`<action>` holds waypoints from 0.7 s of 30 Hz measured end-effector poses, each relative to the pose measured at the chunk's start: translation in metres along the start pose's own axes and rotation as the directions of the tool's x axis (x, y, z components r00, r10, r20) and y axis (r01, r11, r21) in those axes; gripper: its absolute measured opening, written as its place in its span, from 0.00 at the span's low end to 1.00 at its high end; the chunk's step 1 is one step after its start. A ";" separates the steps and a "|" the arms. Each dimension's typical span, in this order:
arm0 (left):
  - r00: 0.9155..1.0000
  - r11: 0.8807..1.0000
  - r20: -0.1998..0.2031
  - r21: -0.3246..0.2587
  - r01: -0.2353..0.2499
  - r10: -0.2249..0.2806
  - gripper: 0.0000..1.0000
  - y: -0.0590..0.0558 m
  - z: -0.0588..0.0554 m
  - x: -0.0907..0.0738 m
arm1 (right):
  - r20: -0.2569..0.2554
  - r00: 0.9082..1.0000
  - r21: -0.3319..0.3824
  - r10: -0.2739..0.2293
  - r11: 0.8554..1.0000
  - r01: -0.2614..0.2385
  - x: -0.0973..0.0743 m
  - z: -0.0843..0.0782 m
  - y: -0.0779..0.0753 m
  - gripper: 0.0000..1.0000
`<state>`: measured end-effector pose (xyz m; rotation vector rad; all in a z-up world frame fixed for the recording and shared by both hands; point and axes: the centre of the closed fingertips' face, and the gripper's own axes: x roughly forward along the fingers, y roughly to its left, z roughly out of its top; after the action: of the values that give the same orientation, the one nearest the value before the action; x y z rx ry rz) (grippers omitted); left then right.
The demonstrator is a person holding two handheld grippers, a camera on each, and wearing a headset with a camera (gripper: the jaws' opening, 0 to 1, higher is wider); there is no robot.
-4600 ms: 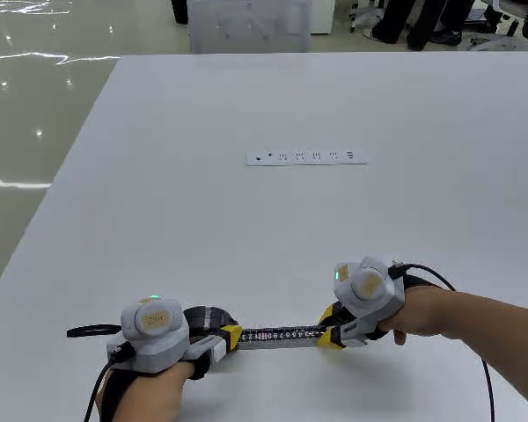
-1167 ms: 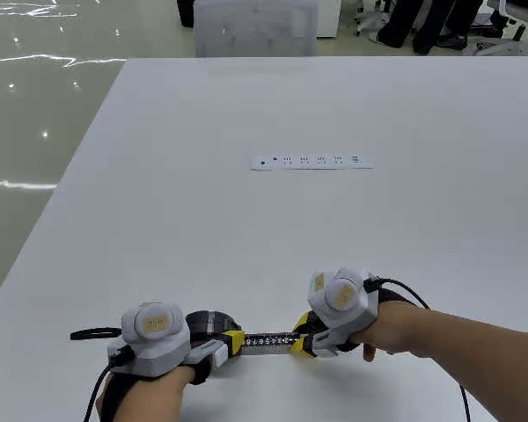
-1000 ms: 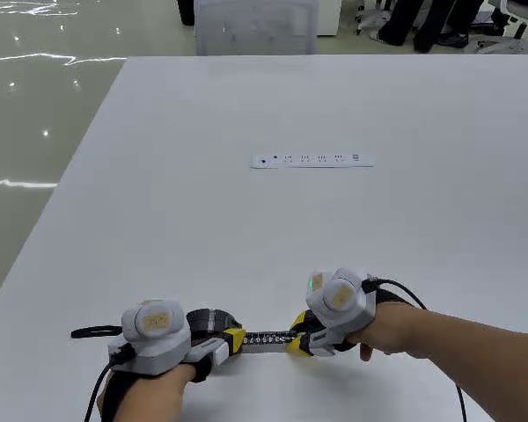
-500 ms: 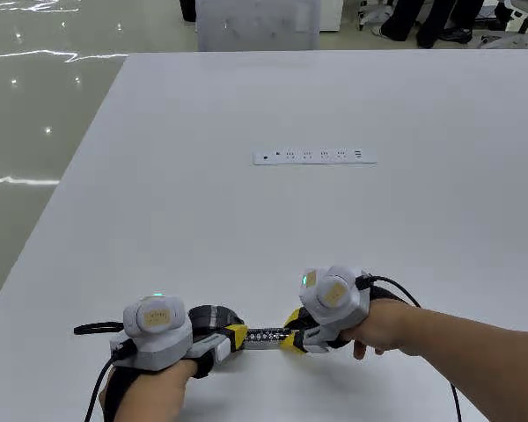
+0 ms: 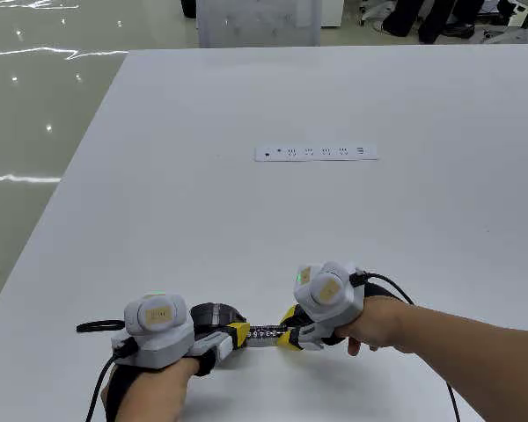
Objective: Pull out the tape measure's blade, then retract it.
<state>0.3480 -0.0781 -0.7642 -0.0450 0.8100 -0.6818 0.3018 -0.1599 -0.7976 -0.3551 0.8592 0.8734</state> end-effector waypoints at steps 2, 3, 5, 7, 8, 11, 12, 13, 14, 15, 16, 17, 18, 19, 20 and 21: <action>1.000 1.000 -0.001 -0.001 0.002 -0.002 0.57 0.000 0.000 0.000 | -0.005 1.000 0.004 0.002 1.000 -0.002 0.000 0.000 0.000 0.14; 1.000 1.000 -0.002 -0.002 0.002 -0.002 0.57 0.000 0.000 0.000 | -0.007 1.000 0.003 0.002 1.000 -0.002 0.000 0.000 0.000 0.14; 1.000 1.000 -0.002 0.001 0.001 -0.001 0.57 0.000 0.000 0.000 | -0.010 1.000 0.003 0.002 1.000 -0.002 0.000 0.000 0.000 0.14; 1.000 1.000 0.000 0.007 -0.005 0.005 0.57 0.000 0.000 0.001 | -0.012 1.000 0.009 0.002 1.000 -0.002 0.000 0.000 0.000 0.14; 1.000 1.000 0.003 0.009 -0.008 0.008 0.57 -0.001 0.000 0.001 | -0.013 1.000 0.014 0.001 1.000 -0.001 0.000 -0.001 -0.001 0.14; 0.999 0.999 0.008 0.011 -0.034 0.034 0.59 -0.002 0.000 0.002 | -0.010 1.000 0.009 -0.004 1.000 0.004 0.000 -0.001 -0.001 0.14; 0.999 0.998 0.008 0.025 -0.050 0.049 0.59 -0.003 0.000 0.002 | -0.008 1.000 0.017 -0.006 1.000 0.006 0.001 -0.001 -0.001 0.14; 0.998 0.998 0.008 0.025 -0.059 0.059 0.59 -0.003 0.000 0.002 | -0.006 1.000 0.020 -0.006 1.000 0.006 0.001 -0.001 -0.002 0.14; 0.998 0.997 0.007 0.028 -0.067 0.067 0.59 -0.003 0.000 0.002 | -0.006 1.000 0.019 -0.006 1.000 0.006 0.001 0.000 -0.001 0.14; 0.997 0.996 0.006 0.028 -0.079 0.079 0.59 -0.002 0.000 0.003 | -0.006 1.000 0.015 -0.007 1.000 0.007 0.001 0.000 -0.001 0.14; 0.996 0.996 0.006 0.032 -0.089 0.089 0.59 -0.002 0.000 0.003 | -0.008 1.000 0.010 -0.008 1.000 0.008 0.001 0.000 -0.001 0.14; 0.994 0.993 0.007 0.049 -0.106 0.106 0.60 -0.002 0.001 0.003 | -0.010 1.000 0.009 -0.009 1.000 0.009 0.001 0.000 -0.002 0.14; 0.993 0.992 0.011 0.053 -0.115 0.115 0.60 -0.002 0.001 0.003 | -0.010 1.000 0.011 -0.010 1.000 0.010 0.001 0.000 -0.001 0.14; 0.992 0.990 0.013 0.054 -0.128 0.127 0.60 -0.002 0.001 0.002 | -0.009 1.000 0.012 -0.011 1.000 0.011 0.000 0.000 -0.001 0.14; 0.990 0.989 0.016 0.060 -0.139 0.138 0.61 -0.002 0.001 0.002 | -0.008 1.000 0.014 -0.012 1.000 0.012 0.001 0.000 -0.001 0.14; 0.989 0.987 0.013 0.063 -0.146 0.145 0.61 -0.001 0.000 0.002 | -0.008 1.000 0.015 -0.013 1.000 0.013 0.001 0.000 -0.001 0.14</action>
<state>0.3487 -0.0805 -0.7653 0.0685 0.7748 -0.5687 0.3028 -0.1604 -0.7983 -0.3506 0.8691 0.8537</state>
